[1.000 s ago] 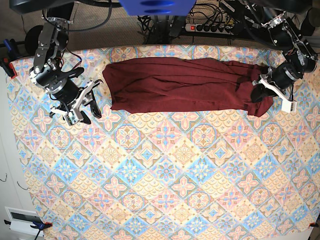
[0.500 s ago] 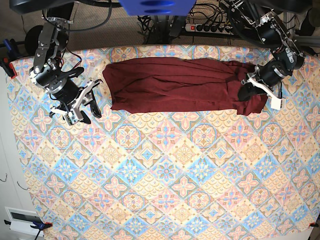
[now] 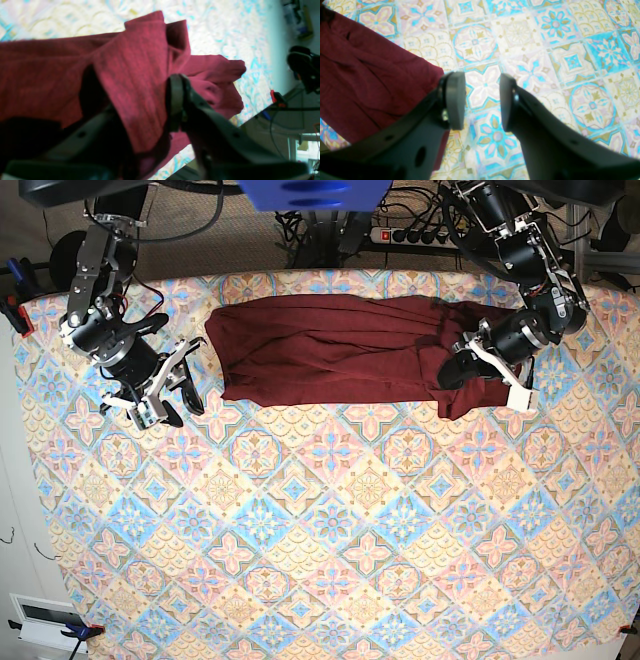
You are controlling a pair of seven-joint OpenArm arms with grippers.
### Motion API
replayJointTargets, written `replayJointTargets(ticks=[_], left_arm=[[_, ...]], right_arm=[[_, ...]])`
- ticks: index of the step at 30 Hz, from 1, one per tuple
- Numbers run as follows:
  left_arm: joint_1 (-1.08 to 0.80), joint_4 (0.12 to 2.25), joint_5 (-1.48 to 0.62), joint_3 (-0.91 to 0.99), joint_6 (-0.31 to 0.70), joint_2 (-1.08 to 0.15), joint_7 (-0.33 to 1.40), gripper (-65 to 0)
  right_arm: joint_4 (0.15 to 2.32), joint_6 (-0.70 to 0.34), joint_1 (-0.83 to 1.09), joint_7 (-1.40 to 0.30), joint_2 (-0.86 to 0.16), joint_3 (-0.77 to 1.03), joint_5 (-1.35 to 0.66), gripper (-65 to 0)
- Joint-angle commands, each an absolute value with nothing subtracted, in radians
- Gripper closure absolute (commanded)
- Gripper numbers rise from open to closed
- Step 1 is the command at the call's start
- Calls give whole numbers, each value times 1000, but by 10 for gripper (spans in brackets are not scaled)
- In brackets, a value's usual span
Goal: Layout the t-shirt on the table in an organized manner, then fold the t-shirt properly
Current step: 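Fold the strip end with the left gripper toward the right gripper, then grasp the opposite strip end with the right gripper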
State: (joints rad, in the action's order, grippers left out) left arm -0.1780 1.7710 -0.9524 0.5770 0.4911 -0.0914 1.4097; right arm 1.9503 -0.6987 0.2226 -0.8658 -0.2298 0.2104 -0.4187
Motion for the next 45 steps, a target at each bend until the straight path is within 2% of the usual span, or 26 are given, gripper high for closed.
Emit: replayJointTargets(ticks=[1, 6, 9, 11, 14, 18, 24, 30, 36, 45], left_arm=[[-170, 1791, -978, 578, 495, -105, 1396, -184], [-189, 1794, -1082, 579, 498, -162, 1396, -317], [-206, 1788, -1221, 587, 501, -220, 1396, -354], [-208, 1787, -1279, 647, 501, -249, 1396, -355], [-205, 1764, -1257, 733, 496, -277, 1396, -355], [-191, 1704, -1127, 748, 495, -346, 1396, -355], [-183, 1684, -1004, 746, 495, -363, 1396, -355], [-180, 1684, -998, 745, 495, -360, 1396, -355], [-180, 1682, -1003, 745, 495, -360, 1396, -355], [-185, 1682, -1003, 745, 496, -360, 1396, -355]], right_arm=[[1966, -698, 216, -843, -239, 217, -432, -221], [1966, -698, 209, -843, -239, 217, -432, -221], [1966, -698, 209, -848, -239, 217, -432, -221], [1966, -698, 214, -849, -239, 213, -432, -221], [1966, -698, 217, -875, -239, 208, -437, -223], [1966, -698, 228, -961, -237, 205, -438, -225], [1966, -698, 259, -972, -236, 102, -440, -228], [1926, -698, 251, -1040, -236, 56, -441, -337], [1842, -698, 229, -1046, -236, 61, -450, -320], [1626, -698, 191, -1036, -236, 110, -745, -319]])
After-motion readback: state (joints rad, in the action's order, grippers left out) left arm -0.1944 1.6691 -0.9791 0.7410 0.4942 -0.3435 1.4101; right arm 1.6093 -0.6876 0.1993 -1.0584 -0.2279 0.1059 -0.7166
